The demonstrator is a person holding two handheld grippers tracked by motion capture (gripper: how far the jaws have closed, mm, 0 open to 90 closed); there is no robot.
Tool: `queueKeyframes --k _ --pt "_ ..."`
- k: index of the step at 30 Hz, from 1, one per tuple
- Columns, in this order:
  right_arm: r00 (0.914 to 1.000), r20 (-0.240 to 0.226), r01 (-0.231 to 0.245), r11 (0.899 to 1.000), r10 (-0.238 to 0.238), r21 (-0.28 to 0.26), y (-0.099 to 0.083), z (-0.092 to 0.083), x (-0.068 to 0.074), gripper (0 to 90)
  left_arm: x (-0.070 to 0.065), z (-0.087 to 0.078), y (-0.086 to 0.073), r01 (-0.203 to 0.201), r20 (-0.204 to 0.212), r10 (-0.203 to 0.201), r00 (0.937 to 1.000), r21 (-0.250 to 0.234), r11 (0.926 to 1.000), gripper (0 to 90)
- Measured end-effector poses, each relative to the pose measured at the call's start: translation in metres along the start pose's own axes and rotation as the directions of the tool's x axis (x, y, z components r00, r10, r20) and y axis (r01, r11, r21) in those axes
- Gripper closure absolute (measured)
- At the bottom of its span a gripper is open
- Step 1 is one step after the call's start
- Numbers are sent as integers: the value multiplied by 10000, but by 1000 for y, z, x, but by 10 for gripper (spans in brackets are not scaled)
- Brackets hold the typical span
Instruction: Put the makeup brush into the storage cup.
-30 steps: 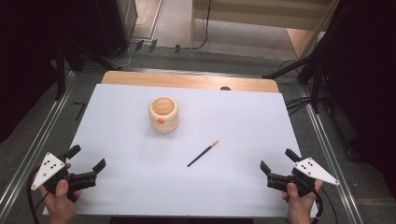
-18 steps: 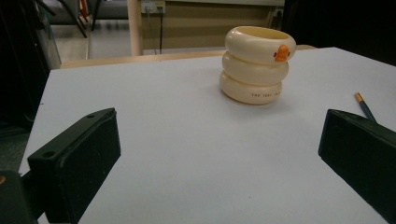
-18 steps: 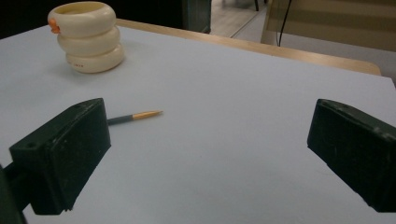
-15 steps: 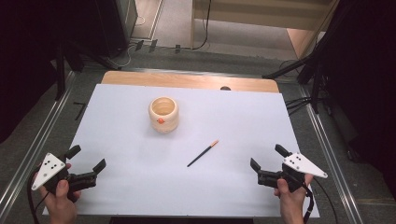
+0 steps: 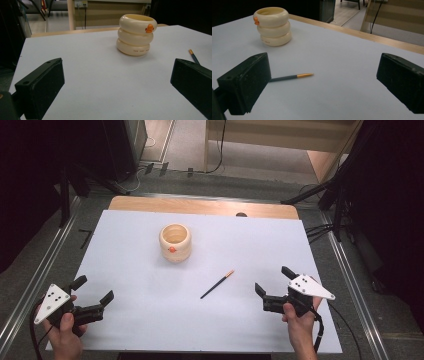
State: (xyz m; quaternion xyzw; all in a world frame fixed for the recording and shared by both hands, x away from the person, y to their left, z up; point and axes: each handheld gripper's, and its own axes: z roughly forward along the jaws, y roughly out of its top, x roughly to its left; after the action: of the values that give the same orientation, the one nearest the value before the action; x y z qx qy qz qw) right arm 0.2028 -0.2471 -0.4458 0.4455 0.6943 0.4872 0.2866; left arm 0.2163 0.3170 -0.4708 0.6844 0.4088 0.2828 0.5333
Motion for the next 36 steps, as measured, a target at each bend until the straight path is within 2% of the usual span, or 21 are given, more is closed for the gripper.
queueKeyframes --k 14,36 --pt "9987 -421 286 9996 -282 81 17 29 19 0 1 0 0 9 33 -9 10000 -34 10000 0" --pt "9967 -661 492 9984 -473 281 34 56 30 0 3 0 -1 89 45 -89 10000 -60 9999 0"
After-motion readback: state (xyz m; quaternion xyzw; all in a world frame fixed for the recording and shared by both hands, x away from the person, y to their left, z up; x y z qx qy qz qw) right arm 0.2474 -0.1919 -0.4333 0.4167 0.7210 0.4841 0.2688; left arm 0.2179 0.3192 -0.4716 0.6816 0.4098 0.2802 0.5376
